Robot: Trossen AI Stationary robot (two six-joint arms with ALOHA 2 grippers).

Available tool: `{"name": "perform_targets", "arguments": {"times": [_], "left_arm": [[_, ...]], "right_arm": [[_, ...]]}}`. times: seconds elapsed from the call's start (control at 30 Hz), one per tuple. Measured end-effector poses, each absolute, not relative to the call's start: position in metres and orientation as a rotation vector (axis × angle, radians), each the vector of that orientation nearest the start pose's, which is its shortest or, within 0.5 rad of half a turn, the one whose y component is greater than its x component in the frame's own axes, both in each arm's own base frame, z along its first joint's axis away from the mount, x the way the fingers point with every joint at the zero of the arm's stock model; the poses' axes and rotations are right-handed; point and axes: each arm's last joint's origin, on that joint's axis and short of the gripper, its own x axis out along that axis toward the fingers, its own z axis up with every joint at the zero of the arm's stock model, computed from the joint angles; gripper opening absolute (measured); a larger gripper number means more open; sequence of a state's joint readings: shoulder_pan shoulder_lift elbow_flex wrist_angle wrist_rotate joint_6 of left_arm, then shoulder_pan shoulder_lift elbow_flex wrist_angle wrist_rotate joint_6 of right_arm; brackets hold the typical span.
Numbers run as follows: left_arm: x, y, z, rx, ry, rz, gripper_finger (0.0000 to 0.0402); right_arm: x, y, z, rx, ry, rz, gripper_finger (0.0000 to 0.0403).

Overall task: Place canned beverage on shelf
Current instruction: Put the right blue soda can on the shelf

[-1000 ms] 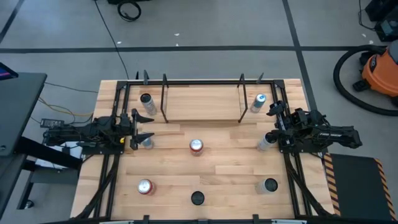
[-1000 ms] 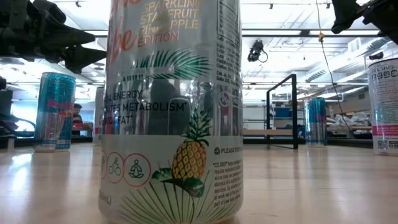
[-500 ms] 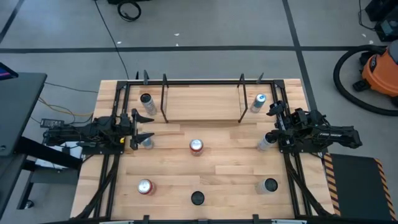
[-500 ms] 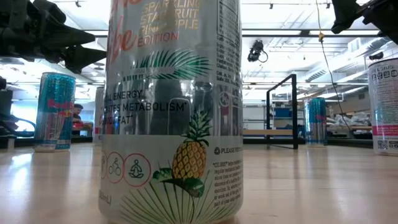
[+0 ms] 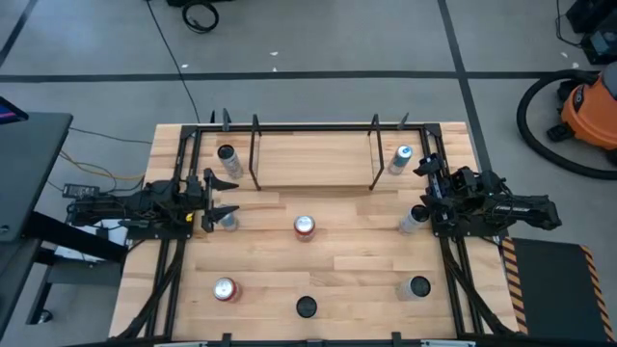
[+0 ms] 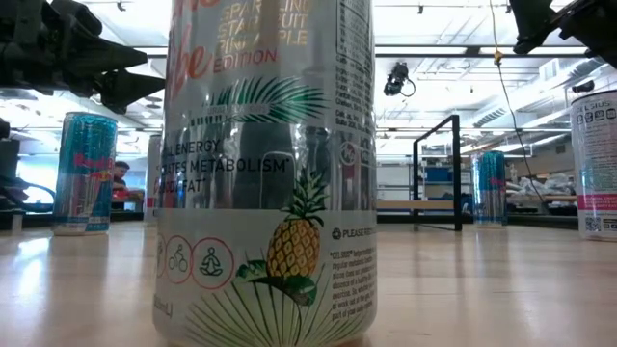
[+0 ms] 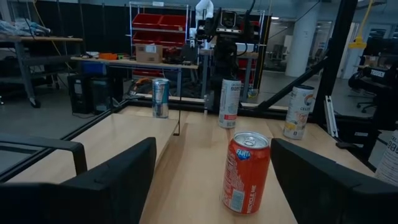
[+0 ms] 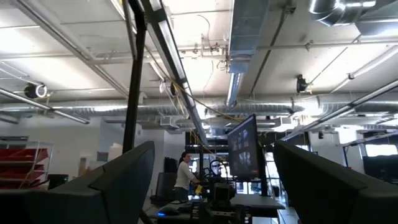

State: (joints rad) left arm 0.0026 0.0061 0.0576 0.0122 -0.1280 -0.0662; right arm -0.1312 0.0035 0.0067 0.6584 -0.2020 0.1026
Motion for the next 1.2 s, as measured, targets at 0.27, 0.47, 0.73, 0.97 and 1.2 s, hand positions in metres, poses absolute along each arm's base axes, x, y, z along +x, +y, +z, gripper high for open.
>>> {"name": "perform_targets", "arguments": {"times": [0.27, 0.47, 0.73, 0.97, 1.2], "left_arm": [[0.094, 0.004, 0.184, -0.018, -0.064, 0.131, 0.0318], [0.094, 0.004, 0.181, -0.033, -0.037, 0.130, 0.0318], [0.094, 0.004, 0.180, -0.087, -0.028, 0.130, 0.0318], [0.093, 0.005, 0.191, -0.082, -0.143, 0.161, 0.0318], [0.087, 0.005, 0.212, -0.008, -0.215, 0.182, 0.0318]], "right_arm": [[0.077, -0.004, 0.224, 0.006, -0.641, 0.105, 0.0337], [0.079, -0.007, 0.221, -0.005, -0.613, 0.012, 0.0337], [0.080, -0.010, 0.230, 0.068, -0.503, -0.085, 0.0337], [0.078, -0.012, 0.252, 0.037, -0.392, -0.162, 0.0337], [0.073, -0.015, 0.280, 0.039, -0.278, -0.299, 0.0337]]}}
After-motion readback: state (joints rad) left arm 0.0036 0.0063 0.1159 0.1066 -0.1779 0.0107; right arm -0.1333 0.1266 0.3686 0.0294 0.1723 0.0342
